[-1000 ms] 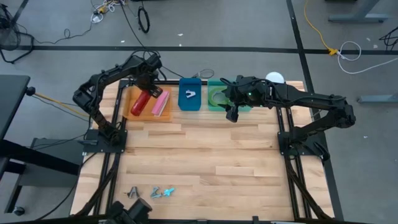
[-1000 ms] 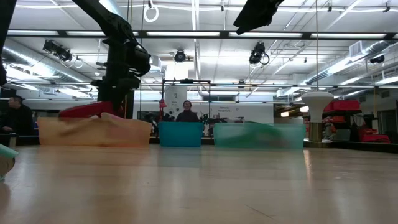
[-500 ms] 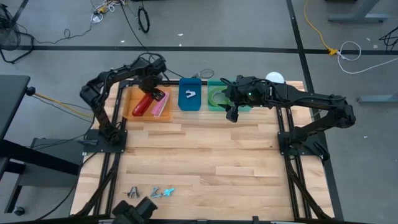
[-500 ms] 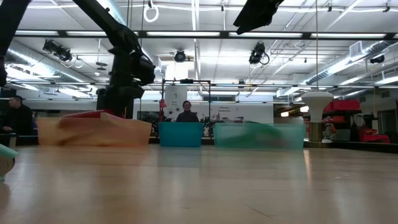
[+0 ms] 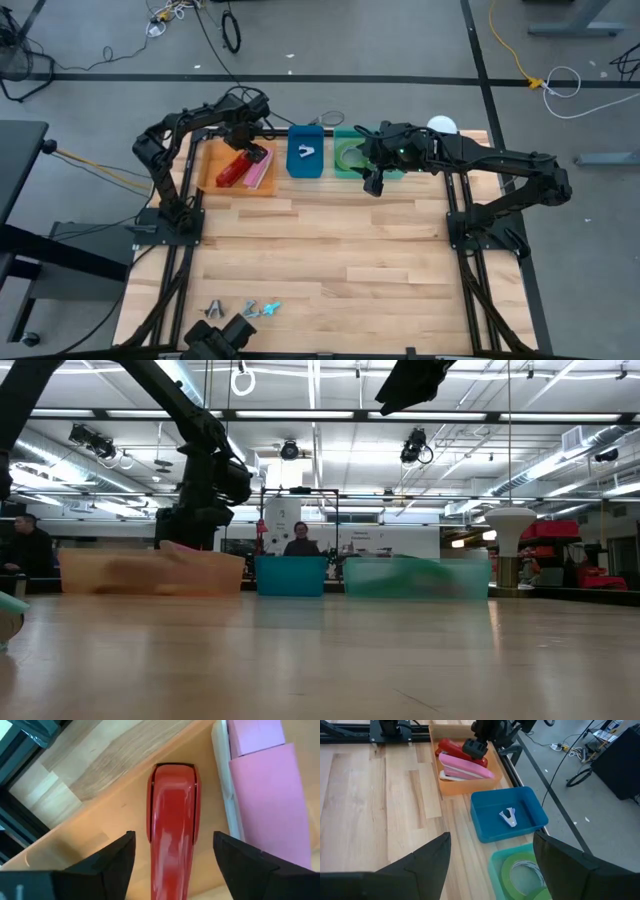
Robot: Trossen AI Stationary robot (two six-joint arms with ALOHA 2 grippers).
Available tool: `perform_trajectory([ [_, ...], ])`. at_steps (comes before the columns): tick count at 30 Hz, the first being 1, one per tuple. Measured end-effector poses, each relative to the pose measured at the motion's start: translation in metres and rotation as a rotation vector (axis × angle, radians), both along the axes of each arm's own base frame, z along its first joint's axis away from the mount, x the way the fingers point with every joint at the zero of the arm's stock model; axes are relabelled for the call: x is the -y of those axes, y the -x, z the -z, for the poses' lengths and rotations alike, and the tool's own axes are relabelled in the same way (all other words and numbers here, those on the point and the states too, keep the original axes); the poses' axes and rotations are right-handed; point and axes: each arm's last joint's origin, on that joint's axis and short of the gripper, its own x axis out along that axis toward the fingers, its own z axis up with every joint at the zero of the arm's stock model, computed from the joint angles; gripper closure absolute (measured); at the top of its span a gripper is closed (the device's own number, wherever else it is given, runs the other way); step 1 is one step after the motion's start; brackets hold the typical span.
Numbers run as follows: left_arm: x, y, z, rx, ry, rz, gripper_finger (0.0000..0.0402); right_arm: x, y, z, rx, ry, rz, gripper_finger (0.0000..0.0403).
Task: Pick and place Stapler, Stapler remover, tape
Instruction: Put the sky blue staple remover into the blue bin
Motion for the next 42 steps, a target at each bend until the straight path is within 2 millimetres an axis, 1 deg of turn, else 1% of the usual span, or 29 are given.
perform_trajectory([
  [4, 0.002, 0.002, -0.002, -0.012, 0.015, -0.001, 0.0109, 0.000, 0.000, 0.000, 0.000, 0.000, 0.000, 0.0121],
  [7, 0.009, 0.004, -0.010, -0.019, 0.022, -0.004, 0.0103, 0.000, 0.000, 0.000, 0.000, 0.000, -0.004, 0.0121],
  [9, 0.014, 0.005, -0.018, -0.013, 0.014, -0.011, 0.0103, 0.000, 0.000, 0.000, -0.001, 0.001, -0.004, 0.0121],
  [14, 0.037, 0.000, -0.046, 0.044, -0.051, 0.023, 0.0102, 0.000, 0.000, 0.000, -0.001, 0.001, -0.005, 0.0121],
  [18, 0.061, -0.005, -0.068, 0.091, -0.093, 0.074, 0.0102, 0.000, 0.000, 0.000, -0.001, 0.001, -0.005, 0.0121],
  [24, 0.105, -0.011, -0.100, 0.229, -0.133, 0.162, 0.0102, 0.000, 0.000, 0.000, -0.001, 0.001, -0.005, 0.0121],
  [29, 0.139, -0.013, -0.117, 0.305, -0.160, 0.276, 0.0102, 0.000, 0.000, 0.000, -0.002, 0.003, -0.007, 0.0121],
  [33, 0.166, -0.016, -0.127, 0.377, -0.124, 0.387, 0.0102, 0.000, 0.000, 0.000, -0.006, 0.012, -0.015, 0.0121],
  [35, 0.180, -0.018, -0.129, 0.415, -0.084, 0.416, 0.0102, 0.000, 0.000, 0.000, -0.008, 0.017, -0.018, 0.0121],
  [42, 0.230, -0.026, -0.130, 0.444, 0.017, 0.532, 0.0112, 0.000, 0.000, 0.000, -0.007, 0.013, -0.024, 0.0121],
])
